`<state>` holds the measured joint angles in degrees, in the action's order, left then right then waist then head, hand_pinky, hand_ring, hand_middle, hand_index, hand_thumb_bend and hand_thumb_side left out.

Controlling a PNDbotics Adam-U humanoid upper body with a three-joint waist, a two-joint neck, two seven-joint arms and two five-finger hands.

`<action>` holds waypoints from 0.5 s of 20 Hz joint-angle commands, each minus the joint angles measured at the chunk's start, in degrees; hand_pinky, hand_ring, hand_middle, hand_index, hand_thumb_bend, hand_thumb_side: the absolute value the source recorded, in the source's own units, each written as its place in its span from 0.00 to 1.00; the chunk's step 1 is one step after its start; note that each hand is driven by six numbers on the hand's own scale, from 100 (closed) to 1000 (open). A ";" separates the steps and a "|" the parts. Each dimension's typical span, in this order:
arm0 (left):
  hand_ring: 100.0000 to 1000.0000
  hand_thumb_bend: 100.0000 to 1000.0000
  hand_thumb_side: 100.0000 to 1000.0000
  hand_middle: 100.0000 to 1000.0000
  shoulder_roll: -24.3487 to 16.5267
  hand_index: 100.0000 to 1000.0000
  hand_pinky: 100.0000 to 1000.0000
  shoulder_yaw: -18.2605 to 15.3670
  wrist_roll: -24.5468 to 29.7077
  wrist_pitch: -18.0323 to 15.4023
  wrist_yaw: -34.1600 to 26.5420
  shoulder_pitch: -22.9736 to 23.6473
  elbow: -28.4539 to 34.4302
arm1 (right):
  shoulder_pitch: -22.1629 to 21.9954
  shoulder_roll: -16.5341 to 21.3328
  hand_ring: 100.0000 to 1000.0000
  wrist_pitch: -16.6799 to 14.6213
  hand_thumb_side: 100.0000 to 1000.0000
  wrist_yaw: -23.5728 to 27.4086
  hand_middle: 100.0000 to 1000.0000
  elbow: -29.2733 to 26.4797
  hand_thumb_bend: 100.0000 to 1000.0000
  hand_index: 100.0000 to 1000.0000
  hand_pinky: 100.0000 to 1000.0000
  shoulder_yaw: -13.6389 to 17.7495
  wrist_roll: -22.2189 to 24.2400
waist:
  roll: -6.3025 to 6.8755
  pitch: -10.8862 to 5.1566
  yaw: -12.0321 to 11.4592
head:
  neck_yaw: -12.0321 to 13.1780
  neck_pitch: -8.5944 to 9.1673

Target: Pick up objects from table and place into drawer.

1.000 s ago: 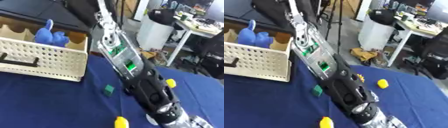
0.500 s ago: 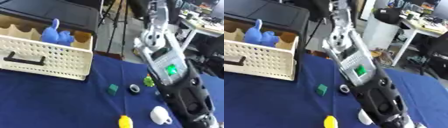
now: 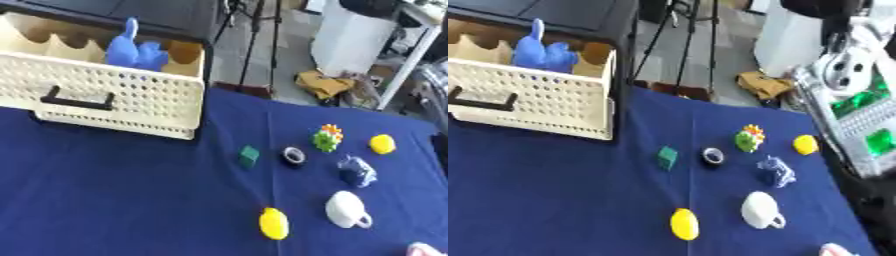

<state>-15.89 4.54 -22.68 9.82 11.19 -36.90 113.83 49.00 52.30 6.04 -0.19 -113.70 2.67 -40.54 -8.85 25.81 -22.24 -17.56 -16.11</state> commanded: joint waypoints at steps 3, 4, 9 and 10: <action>0.59 0.00 1.00 0.73 -1.95 0.86 0.40 -1.67 -2.12 -0.30 0.61 -0.03 0.76 | -5.03 2.13 0.68 -5.87 0.86 1.44 0.57 -0.89 0.00 0.69 0.50 2.62 -0.88 | 2.15 -2.76 1.84 | 1.04 -0.59; 0.59 0.00 1.00 0.73 -2.11 0.86 0.40 -1.90 -2.48 -0.37 0.68 0.09 0.76 | -6.02 1.98 0.68 -7.02 0.86 1.45 0.57 -0.89 0.00 0.70 0.50 2.86 -1.09 | 2.57 -3.07 2.35 | 1.44 -0.72; 0.59 0.00 1.00 0.73 -2.93 0.86 0.41 -3.03 -4.37 -0.90 1.37 0.68 0.76 | -10.01 1.12 0.68 -12.78 0.92 0.66 0.58 -0.89 0.00 0.71 0.48 5.02 -3.18 | 4.28 -4.40 4.86 | 3.55 -1.98; 0.59 0.00 1.00 0.73 -3.00 0.86 0.41 -3.19 -4.68 -0.98 1.56 0.86 0.76 | -10.92 1.03 0.68 -13.68 0.85 0.41 0.58 -0.89 0.00 0.71 0.48 5.39 -3.59 | 4.53 -4.56 5.18 | 3.66 -2.13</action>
<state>-17.25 2.11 -26.79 8.99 12.23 -35.63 113.83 37.67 52.31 -6.34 0.52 -113.71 6.78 -43.65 -4.61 22.77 -16.98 -14.27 -17.99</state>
